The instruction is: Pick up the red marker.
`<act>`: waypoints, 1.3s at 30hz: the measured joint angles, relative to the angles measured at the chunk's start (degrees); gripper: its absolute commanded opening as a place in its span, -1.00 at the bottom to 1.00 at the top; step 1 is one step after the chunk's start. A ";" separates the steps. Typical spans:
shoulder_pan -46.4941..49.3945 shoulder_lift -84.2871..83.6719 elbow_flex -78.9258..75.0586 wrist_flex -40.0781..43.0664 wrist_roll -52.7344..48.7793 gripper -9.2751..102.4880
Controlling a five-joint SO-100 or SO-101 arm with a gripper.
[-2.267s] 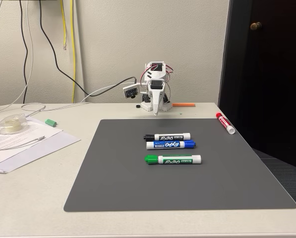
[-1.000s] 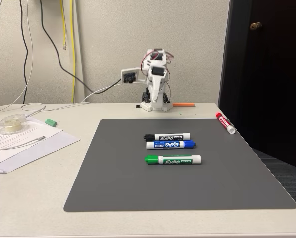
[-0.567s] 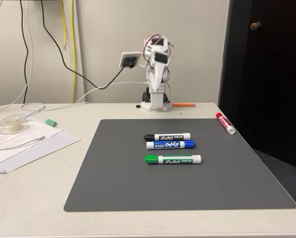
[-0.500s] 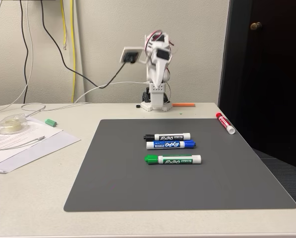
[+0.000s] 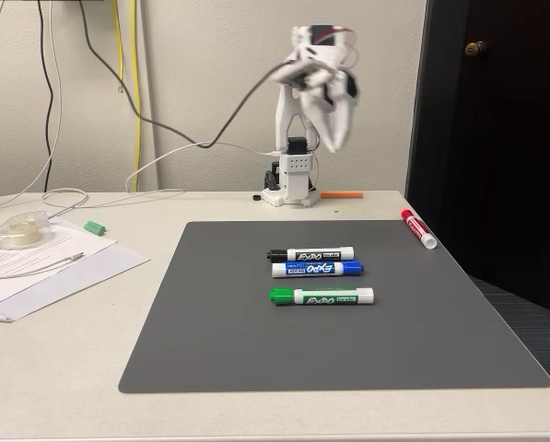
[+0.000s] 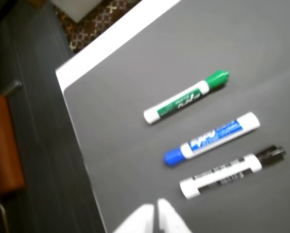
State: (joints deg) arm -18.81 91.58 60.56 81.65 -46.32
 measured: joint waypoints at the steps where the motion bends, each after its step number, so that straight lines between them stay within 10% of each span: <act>1: -0.70 -1.67 -2.20 2.29 -0.97 -0.83; 39: -18.72 -40.96 -41.84 17.31 -4.39 -0.83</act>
State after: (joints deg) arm -37.53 50.62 18.72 98.96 -50.71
